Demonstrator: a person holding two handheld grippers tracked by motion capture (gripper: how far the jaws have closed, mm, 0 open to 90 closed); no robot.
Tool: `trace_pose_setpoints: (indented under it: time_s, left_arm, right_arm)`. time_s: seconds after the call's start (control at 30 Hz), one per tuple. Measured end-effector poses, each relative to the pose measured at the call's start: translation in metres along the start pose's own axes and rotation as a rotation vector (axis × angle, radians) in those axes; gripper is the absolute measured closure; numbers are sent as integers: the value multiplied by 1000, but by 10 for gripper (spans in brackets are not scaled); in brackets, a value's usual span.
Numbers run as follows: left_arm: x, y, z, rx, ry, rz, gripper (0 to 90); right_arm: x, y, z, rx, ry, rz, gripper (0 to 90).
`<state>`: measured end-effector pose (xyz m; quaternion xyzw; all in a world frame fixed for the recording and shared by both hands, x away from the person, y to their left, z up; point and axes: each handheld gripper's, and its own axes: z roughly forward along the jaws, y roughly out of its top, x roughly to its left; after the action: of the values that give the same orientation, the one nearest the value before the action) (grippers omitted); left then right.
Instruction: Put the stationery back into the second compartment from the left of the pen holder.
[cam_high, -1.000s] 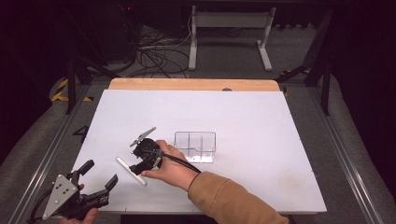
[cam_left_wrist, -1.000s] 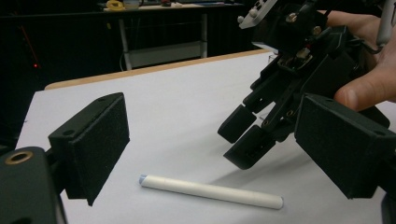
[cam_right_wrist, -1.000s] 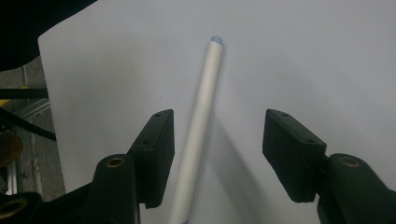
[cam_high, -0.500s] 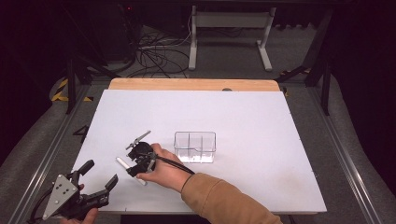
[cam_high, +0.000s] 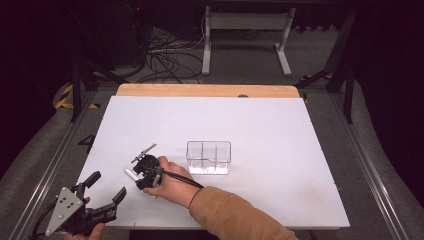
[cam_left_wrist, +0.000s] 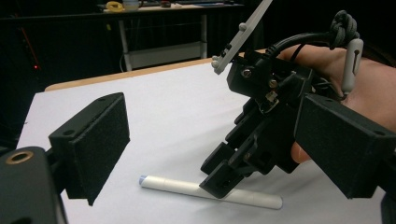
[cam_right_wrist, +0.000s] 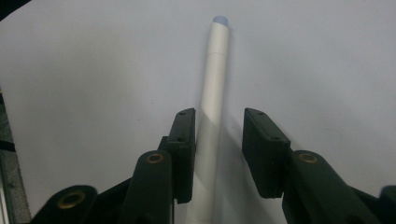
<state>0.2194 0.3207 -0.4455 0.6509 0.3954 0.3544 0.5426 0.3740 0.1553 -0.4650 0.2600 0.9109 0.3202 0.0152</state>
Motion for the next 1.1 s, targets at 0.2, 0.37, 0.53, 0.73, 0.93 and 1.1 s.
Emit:
trace_pose_setpoints:
  time_s: [0.2, 0.37, 0.53, 0.73, 0.93, 1.1]
  left_arm:
    - [-1, 0, 1, -1, -3, -7, 111]
    - [-1, 0, 1, -1, -4, -7, 111]
    - [-1, 0, 1, -1, -3, -5, 111]
    - [0, 0, 0, 2, -2, 1, 111]
    - [-1, 0, 1, 0, -4, -3, 112]
    - [-2, 0, 2, 7, -7, 2, 112]
  right_arm:
    - [4, -1, 3, 7, -27, 17, 742]
    - [7, -1, 3, 2, -70, 43, 788]
    - [9, -1, 4, -1, -82, 53, 792]
    - [7, 0, -2, -15, -73, 56, 792]
    - [6, 2, -21, -54, -67, 57, 792]
    - [4, 2, -39, -104, -65, 49, 792]
